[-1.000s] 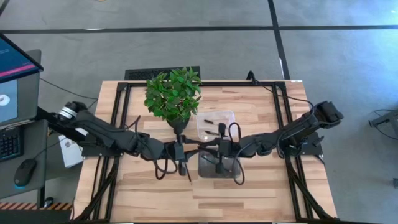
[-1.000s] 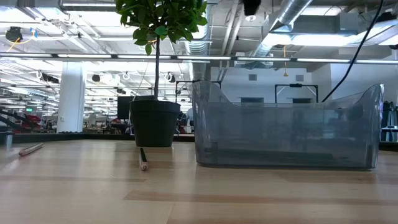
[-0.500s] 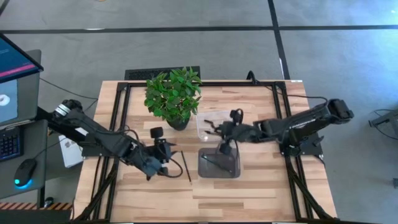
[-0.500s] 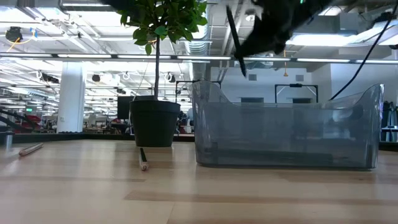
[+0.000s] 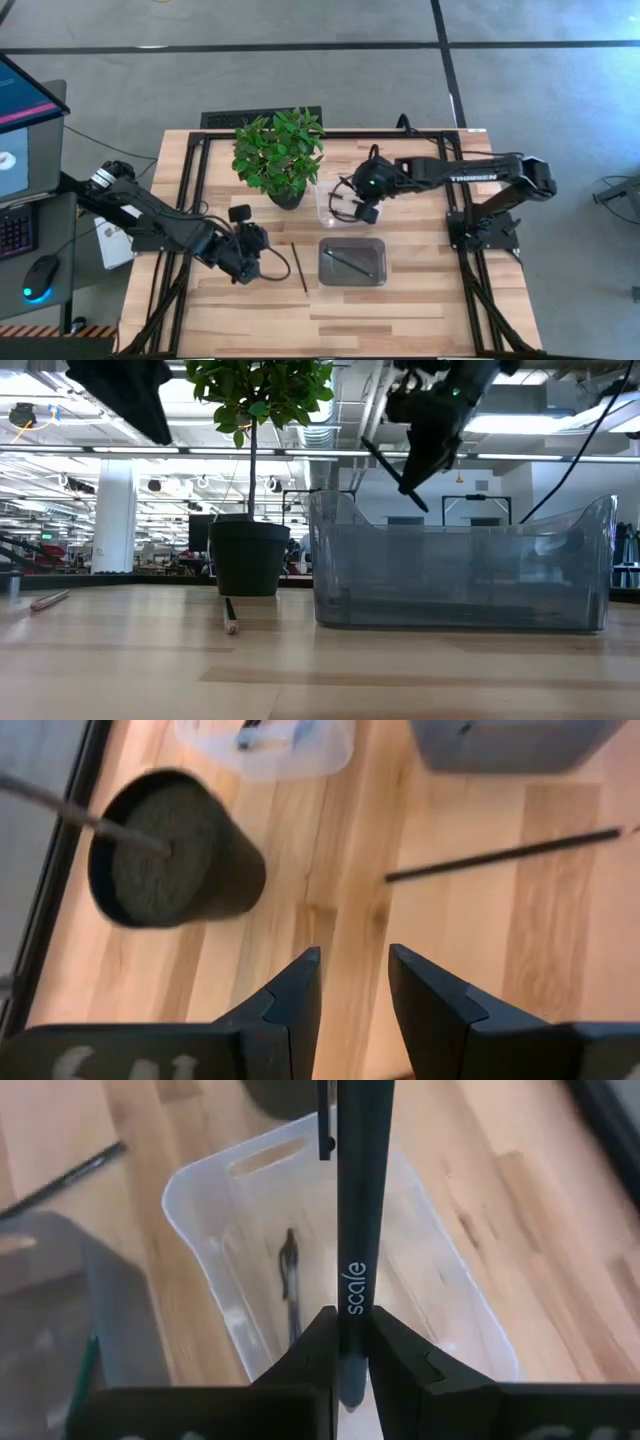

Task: Sort pens & pencils
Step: Put the black pen into the transparent bin

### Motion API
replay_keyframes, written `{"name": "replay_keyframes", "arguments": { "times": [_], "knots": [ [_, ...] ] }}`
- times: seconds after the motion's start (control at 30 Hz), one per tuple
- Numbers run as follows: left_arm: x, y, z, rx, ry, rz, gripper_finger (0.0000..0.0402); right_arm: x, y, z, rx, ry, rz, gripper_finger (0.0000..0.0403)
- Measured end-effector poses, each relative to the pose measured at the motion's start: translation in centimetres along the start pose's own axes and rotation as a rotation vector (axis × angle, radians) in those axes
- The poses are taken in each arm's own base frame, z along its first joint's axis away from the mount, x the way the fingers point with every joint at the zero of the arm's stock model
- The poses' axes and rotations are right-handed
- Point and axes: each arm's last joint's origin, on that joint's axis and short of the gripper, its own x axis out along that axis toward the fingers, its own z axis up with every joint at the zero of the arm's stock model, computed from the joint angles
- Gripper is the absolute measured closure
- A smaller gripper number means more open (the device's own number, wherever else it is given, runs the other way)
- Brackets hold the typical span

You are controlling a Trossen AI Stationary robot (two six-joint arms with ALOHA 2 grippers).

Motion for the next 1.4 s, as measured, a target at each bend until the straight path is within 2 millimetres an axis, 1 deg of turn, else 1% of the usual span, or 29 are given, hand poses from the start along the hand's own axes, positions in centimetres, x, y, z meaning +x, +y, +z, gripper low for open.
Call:
{"name": "replay_keyframes", "arguments": {
  "times": [0.17, 0.23, 0.4, 0.6, 0.87, 1.07, 1.4],
  "knots": [
    [0.0, 0.2, -0.3, 0.008, 0.03, 0.018, 0.0291, 1.5, -0.4, 0.4, -0.037, 0.121, 0.053, 0.0345],
    [-0.1, 0.2, -0.4, 0.013, 0.034, 0.02, 0.0291, 2.5, -0.4, -0.2, -0.057, 0.212, 0.056, 0.0345],
    [-0.1, 0.2, -0.4, 0.018, 0.036, 0.022, 0.0291, 5.1, -0.2, -1.0, -0.087, 0.335, 0.052, 0.0345],
    [0.0, 0.2, -0.4, 0.018, 0.036, 0.023, 0.0291, 7.9, 0.0, -1.4, -0.115, 0.39, 0.054, 0.0345],
    [0.0, 0.2, -0.5, 0.019, 0.035, 0.023, 0.0291, 10.3, -0.2, -2.0, -0.113, 0.462, 0.048, 0.0345],
    [0.0, 0.2, -0.4, 0.019, 0.034, 0.025, 0.0291, 11.2, -0.5, -2.2, -0.1, 0.476, 0.042, 0.0327],
    [0.0, 0.2, -0.5, 0.019, 0.034, 0.025, 0.0291, 11.2, -0.4, -1.9, -0.103, 0.449, 0.041, 0.0286]
  ]
}}
